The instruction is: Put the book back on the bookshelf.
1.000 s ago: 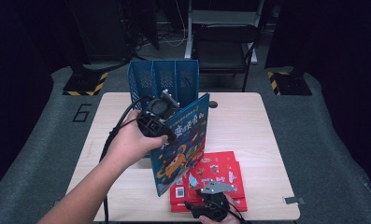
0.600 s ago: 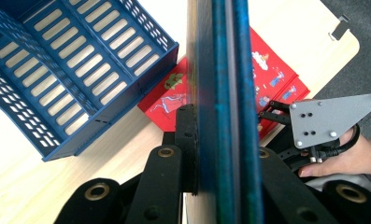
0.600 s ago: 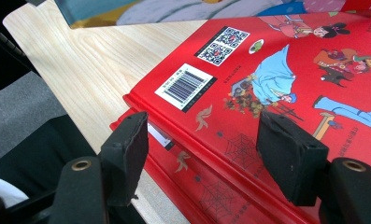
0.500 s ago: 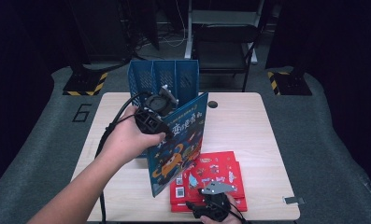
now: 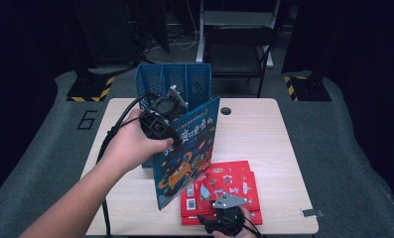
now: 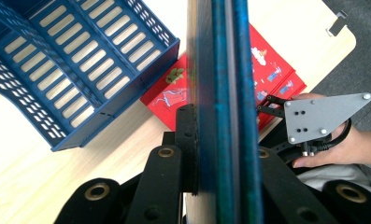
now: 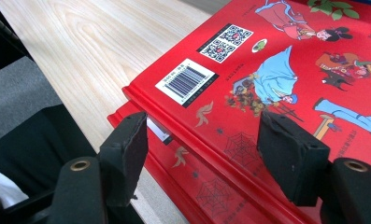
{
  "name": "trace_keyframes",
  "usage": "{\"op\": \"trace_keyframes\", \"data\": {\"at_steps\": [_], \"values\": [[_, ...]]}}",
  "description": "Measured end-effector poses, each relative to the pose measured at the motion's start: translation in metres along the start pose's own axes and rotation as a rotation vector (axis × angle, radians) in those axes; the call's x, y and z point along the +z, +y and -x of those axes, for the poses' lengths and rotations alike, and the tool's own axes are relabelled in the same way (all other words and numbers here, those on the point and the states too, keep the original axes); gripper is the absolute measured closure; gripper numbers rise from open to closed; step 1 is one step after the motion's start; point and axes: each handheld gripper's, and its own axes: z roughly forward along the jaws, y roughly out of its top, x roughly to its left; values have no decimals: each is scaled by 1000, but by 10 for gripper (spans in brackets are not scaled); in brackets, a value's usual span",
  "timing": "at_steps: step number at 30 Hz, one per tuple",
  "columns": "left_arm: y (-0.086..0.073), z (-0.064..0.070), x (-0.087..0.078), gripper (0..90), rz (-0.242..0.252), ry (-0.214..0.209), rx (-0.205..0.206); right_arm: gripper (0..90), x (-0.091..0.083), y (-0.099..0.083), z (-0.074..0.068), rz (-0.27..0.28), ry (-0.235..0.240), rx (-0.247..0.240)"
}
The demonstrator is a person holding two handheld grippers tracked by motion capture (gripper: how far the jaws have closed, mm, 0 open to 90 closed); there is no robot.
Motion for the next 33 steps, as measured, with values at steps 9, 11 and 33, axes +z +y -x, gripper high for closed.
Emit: {"op": "trace_keyframes", "data": {"at_steps": [9,11,33], "values": [[-1,-2,-9,826,0,3,-1,344,0,-1,0,2,-5,-14],[-1,-2,-10,827,-2,6,-1,336,0,-1,-1,0,-5,-18],[-5,-9,-36,826,-3,18,-22,334,0,-1,0,7,-7,14]]}}
